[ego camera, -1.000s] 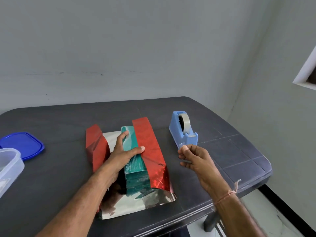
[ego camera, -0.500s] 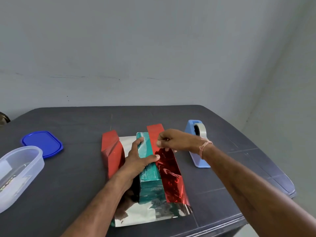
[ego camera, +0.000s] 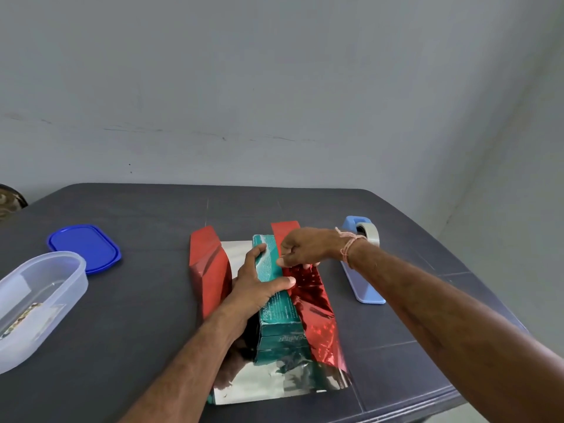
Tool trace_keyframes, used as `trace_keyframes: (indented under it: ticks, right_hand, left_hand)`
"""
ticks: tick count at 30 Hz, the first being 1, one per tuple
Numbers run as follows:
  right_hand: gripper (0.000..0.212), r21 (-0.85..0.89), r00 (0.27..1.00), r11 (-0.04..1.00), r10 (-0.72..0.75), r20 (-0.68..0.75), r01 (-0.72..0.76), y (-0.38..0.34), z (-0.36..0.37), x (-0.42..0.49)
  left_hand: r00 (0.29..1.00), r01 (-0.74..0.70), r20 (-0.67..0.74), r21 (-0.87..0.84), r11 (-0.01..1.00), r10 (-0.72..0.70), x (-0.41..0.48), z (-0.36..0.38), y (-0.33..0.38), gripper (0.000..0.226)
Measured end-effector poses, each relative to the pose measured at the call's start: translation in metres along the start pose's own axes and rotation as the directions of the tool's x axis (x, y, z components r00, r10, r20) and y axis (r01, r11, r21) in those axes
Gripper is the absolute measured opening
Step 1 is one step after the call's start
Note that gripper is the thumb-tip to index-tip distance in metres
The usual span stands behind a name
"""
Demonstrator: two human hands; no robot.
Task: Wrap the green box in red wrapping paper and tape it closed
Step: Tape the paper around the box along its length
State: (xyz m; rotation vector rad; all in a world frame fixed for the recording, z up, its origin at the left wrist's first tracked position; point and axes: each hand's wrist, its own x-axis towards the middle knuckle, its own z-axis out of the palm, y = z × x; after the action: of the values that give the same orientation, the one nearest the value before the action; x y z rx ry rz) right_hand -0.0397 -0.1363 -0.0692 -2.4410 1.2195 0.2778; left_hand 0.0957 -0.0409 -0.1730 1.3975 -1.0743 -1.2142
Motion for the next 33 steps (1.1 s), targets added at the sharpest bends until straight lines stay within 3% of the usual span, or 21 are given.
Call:
trace_keyframes:
  ticks: [12, 17, 24, 28, 33]
  right_hand:
    - [0.037, -0.205, 0.994, 0.977, 0.045, -0.101, -0.065, -0.008, 0.007, 0.008]
    - [0.045, -0.392, 0.987, 0.918, -0.002, -0.159, -0.061, -0.016, 0.006, 0.006]
    - [0.046, -0.613, 0.987, 0.789, -0.058, -0.148, -0.046, -0.032, -0.002, 0.005]
    - [0.052, -0.612, 0.989, 0.788, -0.027, -0.146, -0.068, -0.029, -0.004, 0.004]
    - [0.052, -0.444, 0.986, 0.89, 0.032, -0.162, -0.101, -0.026, -0.004, 0.002]
  left_hand:
    - [0.999, -0.032, 0.008, -0.031, 0.999, 0.033, 0.0, 0.001, 0.0, 0.107]
    - [0.998, -0.057, -0.012, -0.025, 0.998, 0.056, -0.001, 0.001, 0.0, 0.096]
    - [0.998, -0.051, -0.021, -0.025, 0.998, 0.051, 0.001, 0.001, 0.0, 0.099]
    - [0.999, -0.036, -0.014, -0.028, 0.999, 0.036, 0.002, 0.001, -0.003, 0.099]
    - [0.999, -0.053, -0.006, -0.033, 0.998, 0.052, 0.004, 0.0, -0.004, 0.101]
